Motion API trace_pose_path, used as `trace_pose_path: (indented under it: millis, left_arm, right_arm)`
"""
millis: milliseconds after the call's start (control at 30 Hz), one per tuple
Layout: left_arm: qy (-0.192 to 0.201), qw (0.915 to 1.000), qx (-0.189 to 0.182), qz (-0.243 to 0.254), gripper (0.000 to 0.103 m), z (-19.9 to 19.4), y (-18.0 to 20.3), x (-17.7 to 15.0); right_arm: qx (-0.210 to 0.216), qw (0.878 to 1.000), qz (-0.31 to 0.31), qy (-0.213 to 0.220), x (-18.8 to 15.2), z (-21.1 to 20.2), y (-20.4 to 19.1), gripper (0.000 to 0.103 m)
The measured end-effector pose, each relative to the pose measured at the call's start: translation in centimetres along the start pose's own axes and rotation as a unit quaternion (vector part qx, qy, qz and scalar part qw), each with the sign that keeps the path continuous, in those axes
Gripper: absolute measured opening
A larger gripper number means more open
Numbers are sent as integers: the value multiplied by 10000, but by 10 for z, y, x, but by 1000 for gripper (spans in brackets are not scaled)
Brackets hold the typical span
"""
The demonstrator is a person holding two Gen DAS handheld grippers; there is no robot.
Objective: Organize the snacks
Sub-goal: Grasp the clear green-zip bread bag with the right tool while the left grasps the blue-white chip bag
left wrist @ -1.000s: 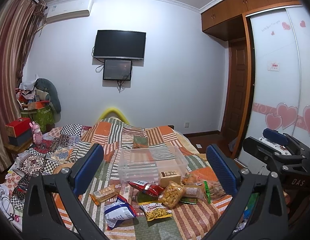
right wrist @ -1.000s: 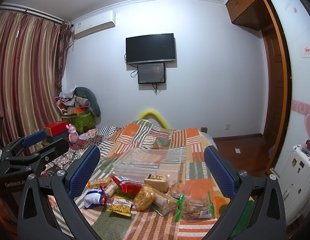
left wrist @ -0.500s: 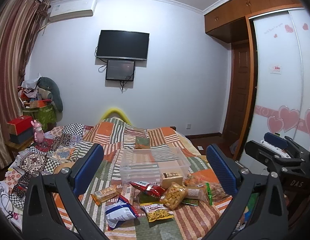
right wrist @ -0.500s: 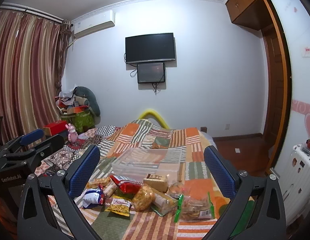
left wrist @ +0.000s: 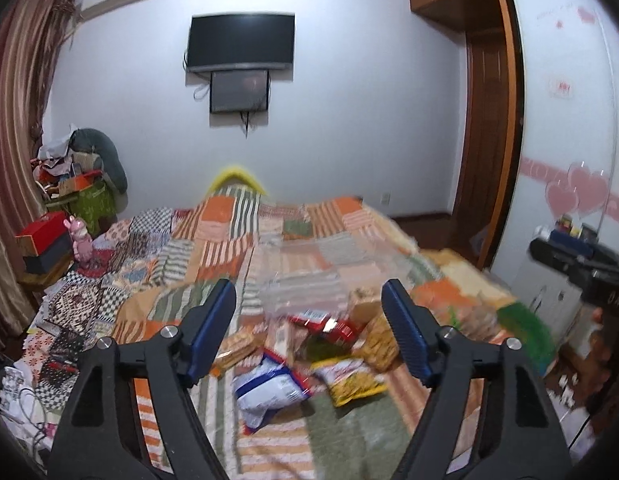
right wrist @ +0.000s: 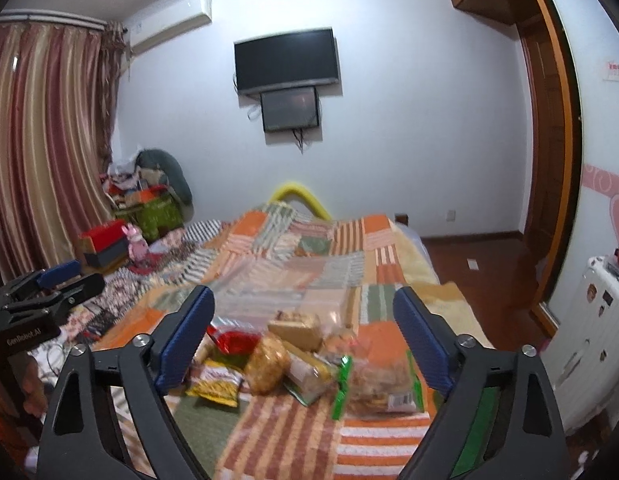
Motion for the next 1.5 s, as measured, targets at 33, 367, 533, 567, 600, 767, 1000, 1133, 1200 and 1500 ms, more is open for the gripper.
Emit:
trace_pose_path:
  millis: [33,367,533,567,600,767,1000,1133,1200,1500]
  left_arm:
    - [-105,9999,-1,27,74,5,-3,-7]
    - [-1428,9882,-239,-498,74,64,-48,-85]
    - [-1930,9788,-363,-585,74,89,-53,-116]
    - [-2028,9768,-370,-581,75,95,-54,-122]
    - [-2111,9752,-363,-562,75,99,-52,-127]
    - [-2302,9713,-305,-513,87,120,-55,-145]
    - [-2391,9709,-95,-124,95,141,-57,-153]
    - [-2382,9712,-7,-48,96,150,-63,-154]
    - [-2393,9708,-2,-159,96,155,-67,-155]
    - [-2312,9727,46,-204,90,156,-74,-158]
  right_arm:
    - [-53,9999,5,-126,-6,5,5,85]
    - [-468,9916,263,-1177,-58,38,53,83]
    - [-602,9836,367,-1658,-81,48,68,83]
    - [-624,9820,397,-1739,-86,50,71,83]
    - [-644,9801,432,-1827,-89,52,74,83]
    - [-622,9741,552,-2102,-100,65,82,84]
    - [-463,9708,476,-2307,-106,88,73,90]
    - [-392,9648,448,-2561,-117,102,69,91]
    - [-445,9648,384,-2565,-119,105,69,94]
    - [-472,9634,337,-2619,-121,115,69,103]
Point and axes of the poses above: each gripper's, at about its wrist camera, not at the fingertips, and z roughly the way its jaws point, y to its right, x to its top, the point moved 9 cm from there along z, roughly the way its jaws point, and after that the axes turned 7 degrees about -x, right-handed, at the moved point
